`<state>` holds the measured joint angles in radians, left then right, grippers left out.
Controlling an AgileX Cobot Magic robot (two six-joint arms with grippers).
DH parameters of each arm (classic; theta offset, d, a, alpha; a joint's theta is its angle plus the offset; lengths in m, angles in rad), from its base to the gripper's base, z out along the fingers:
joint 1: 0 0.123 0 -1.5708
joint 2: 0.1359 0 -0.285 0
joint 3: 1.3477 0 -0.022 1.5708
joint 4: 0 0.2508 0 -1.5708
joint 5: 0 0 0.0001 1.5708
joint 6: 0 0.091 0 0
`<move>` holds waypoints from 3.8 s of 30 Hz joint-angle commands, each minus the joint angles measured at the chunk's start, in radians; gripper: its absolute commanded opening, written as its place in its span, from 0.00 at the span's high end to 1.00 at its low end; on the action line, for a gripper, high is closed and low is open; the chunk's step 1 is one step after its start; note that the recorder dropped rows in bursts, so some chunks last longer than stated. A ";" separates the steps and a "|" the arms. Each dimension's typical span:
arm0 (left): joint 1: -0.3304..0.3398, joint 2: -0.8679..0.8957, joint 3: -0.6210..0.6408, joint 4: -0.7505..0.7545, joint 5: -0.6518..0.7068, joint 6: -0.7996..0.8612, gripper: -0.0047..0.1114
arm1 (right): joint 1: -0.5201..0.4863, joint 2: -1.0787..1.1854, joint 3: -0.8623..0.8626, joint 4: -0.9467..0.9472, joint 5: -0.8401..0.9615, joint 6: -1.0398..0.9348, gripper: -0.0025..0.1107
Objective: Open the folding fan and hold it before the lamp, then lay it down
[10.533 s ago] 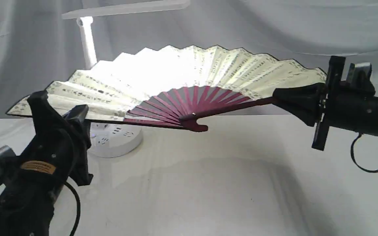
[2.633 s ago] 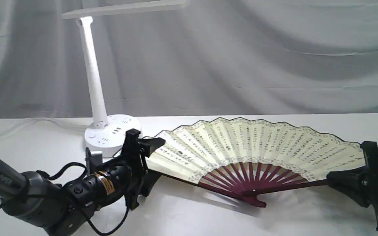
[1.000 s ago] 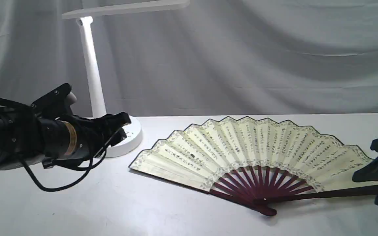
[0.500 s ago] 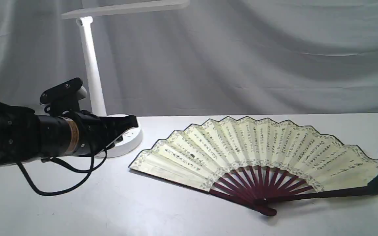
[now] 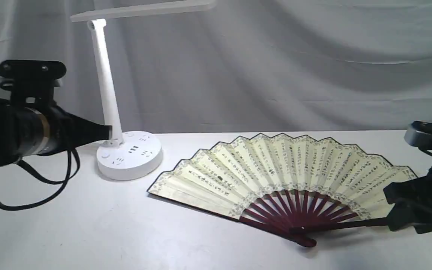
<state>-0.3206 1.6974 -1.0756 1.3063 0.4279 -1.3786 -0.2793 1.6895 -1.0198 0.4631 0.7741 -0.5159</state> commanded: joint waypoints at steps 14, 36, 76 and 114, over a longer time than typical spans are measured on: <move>0.210 -0.031 0.000 -1.102 0.421 1.070 0.96 | 0.010 -0.010 -0.006 -0.209 -0.011 0.280 0.60; 0.295 -0.034 0.002 -1.376 0.429 1.386 0.96 | 0.106 -0.068 -0.006 -0.323 -0.022 0.277 0.84; 0.295 -0.504 0.002 -1.349 0.431 1.389 0.96 | 0.106 -0.525 0.005 -0.485 0.061 0.450 0.98; 0.295 -1.697 -0.012 -1.346 0.703 1.352 0.96 | 0.106 -1.690 0.002 -0.479 0.356 0.427 0.98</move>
<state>-0.0263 0.0004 -1.0839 -0.0439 1.0956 -0.0153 -0.1773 -0.0005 -1.0211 -0.0089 1.1021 -0.0783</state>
